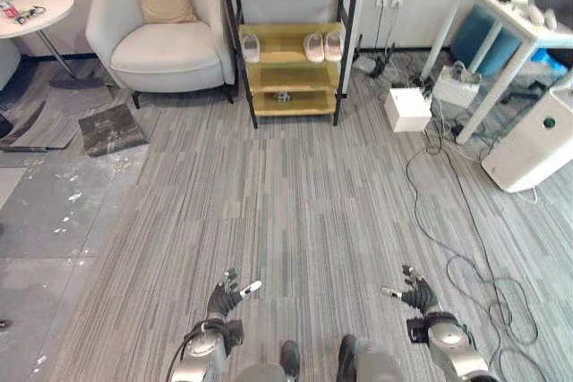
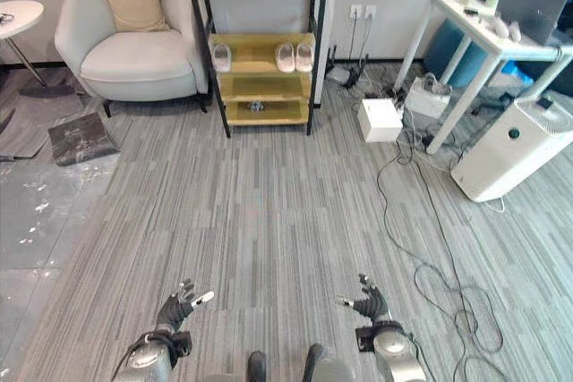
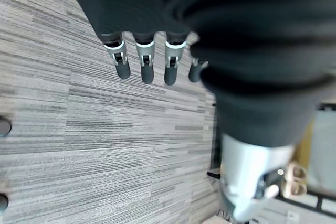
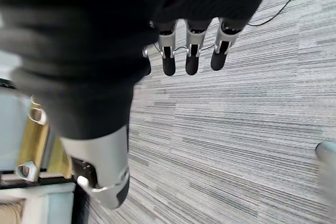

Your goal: Arrange the slippers neatly on the shoe rack.

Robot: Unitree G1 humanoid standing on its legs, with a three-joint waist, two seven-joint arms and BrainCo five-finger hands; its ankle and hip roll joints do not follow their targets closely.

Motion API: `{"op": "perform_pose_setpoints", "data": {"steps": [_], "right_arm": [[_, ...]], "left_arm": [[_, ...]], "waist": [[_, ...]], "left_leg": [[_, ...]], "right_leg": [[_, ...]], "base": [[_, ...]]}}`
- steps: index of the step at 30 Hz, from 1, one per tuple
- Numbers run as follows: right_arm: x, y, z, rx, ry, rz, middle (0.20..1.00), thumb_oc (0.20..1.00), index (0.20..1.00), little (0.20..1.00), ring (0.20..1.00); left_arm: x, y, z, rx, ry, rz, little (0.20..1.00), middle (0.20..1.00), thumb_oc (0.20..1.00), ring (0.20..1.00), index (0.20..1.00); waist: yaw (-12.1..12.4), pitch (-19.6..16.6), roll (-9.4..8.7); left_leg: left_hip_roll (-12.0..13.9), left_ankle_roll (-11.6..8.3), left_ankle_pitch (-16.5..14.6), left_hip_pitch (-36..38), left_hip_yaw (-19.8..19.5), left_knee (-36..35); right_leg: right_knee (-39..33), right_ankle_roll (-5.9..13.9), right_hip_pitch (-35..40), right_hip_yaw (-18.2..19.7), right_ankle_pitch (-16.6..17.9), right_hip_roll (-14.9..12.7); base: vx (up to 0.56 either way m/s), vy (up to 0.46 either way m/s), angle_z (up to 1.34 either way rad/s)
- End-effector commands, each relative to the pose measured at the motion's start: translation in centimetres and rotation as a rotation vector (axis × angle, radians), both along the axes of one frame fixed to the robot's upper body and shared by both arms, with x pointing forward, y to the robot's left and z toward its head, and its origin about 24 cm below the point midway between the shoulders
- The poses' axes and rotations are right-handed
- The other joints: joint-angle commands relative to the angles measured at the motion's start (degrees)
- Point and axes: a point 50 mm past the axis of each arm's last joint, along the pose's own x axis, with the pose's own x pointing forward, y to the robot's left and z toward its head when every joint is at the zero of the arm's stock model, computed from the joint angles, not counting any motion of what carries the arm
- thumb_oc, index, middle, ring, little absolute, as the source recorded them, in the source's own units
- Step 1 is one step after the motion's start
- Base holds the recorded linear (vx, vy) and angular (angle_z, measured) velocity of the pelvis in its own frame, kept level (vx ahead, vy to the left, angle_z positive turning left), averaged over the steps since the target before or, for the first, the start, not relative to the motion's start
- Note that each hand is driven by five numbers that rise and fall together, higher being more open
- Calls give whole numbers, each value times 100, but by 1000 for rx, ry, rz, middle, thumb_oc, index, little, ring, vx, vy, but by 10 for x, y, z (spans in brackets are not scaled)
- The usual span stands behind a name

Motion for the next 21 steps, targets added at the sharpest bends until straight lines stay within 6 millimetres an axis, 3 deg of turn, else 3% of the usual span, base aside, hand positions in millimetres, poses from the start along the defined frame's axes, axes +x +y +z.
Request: {"op": "perform_pose_setpoints", "data": {"steps": [1,2,4,5,6,9,10,12,13,14,15,16,18,21], "right_arm": [[26,-6,26,-62,-129,39,1000,1000,1000,1000,1000],[25,-12,29,-102,-138,26,1000,1000,1000,1000,1000],[23,-14,27,-101,-133,21,1000,1000,1000,1000,1000],[14,-19,23,-90,-114,-9,1000,1000,1000,1000,1000],[14,-19,23,-89,-114,-9,1000,1000,1000,1000,1000],[13,-22,23,-86,-114,-16,1000,1000,1000,1000,1000],[16,-23,26,-90,-128,-13,1000,1000,1000,1000,1000],[19,-24,28,-91,-134,-13,1000,1000,1000,1000,1000],[20,-24,28,-90,-135,-14,1000,1000,1000,1000,1000],[21,-22,27,-84,-133,-15,1000,1000,1000,1000,1000],[21,-22,27,-84,-133,-15,1000,1000,1000,1000,1000],[21,-20,26,-83,-132,-14,1000,1000,1000,1000,1000],[20,-17,25,-84,-127,-2,1000,1000,1000,1000,1000],[21,-16,26,-93,-130,8,1000,1000,1000,1000,1000]], "left_arm": [[12,14,17,38,-98,-4,1000,1000,1000,1000,1000],[10,18,14,39,-79,19,1000,1000,1000,1000,1000],[9,17,11,33,-64,25,1000,1000,1000,1000,1000],[1,16,1,16,-14,62,1000,1000,1000,1000,1000],[1,16,1,16,-15,62,1000,1000,1000,1000,1000],[2,10,-1,-9,-9,70,1000,1000,1000,1000,1000],[6,6,0,-21,-18,69,1000,1000,1000,1000,1000],[9,6,1,-19,-25,61,1000,1000,1000,1000,1000],[10,5,1,-22,-23,58,1000,1000,1000,1000,1000],[8,7,0,-12,-16,61,1000,1000,1000,1000,1000],[8,7,0,-12,-16,61,1000,1000,1000,1000,1000],[7,8,0,-5,-11,60,1000,1000,1000,1000,1000],[5,8,0,12,-4,39,1000,1000,1000,1000,1000],[8,9,0,45,5,8,1000,1000,1000,1000,1000]], "waist": [[-68,-22,-138],[-159,-77,-181],[-178,-125,-174],[-243,-330,-101],[-256,-340,-119],[-202,-287,-99],[-81,-144,-133],[-39,-106,-213],[37,-51,-245],[133,-82,-351],[129,-89,-365],[159,-131,-357],[261,-170,-291],[298,-196,-258]], "left_leg": [[315,-464,-706,666,-413,-266],[358,-537,-909,865,-496,-219],[395,-563,-1005,911,-536,-153],[564,-696,-1199,912,-588,358],[545,-691,-1183,889,-602,362],[498,-979,-715,274,-665,1844],[415,-1171,-375,-174,-762,2683],[376,-1201,-257,-450,-784,2785],[428,-1158,-396,-673,-723,2613],[520,-998,-708,-899,-625,1947],[504,-993,-683,-902,-625,1923],[659,-985,-480,-1058,-645,1386],[1018,-1070,236,-1247,-660,475],[1241,-1190,672,-1527,-394,-90]], "right_leg": [[-2849,246,847,-428,955,117],[-3278,236,894,-547,1036,191],[-3353,206,975,-539,980,231],[-3328,-7,1175,-575,789,451],[-3336,-5,1163,-581,802,430],[-3444,-216,1523,-637,616,566],[-3501,-346,1766,-606,478,611],[-3541,-381,1838,-605,421,574],[-3617,-368,1970,-593,371,598],[-3767,-289,2179,-567,276,584],[-3769,-285,2168,-569,283,568],[-3815,-228,2235,-560,243,611],[-3919,-211,2456,-538,116,711],[-4065,-167,2734,-497,23,714]], "base": [[569,-200,30],[411,-137,53],[469,-173,36],[486,-196,2],[469,-205,18],[236,-121,41],[166,-93,34],[153,-70,-17],[367,-47,-30],[301,-15,-8],[342,39,21],[219,56,6],[320,111,-11],[290,169,-13]]}}
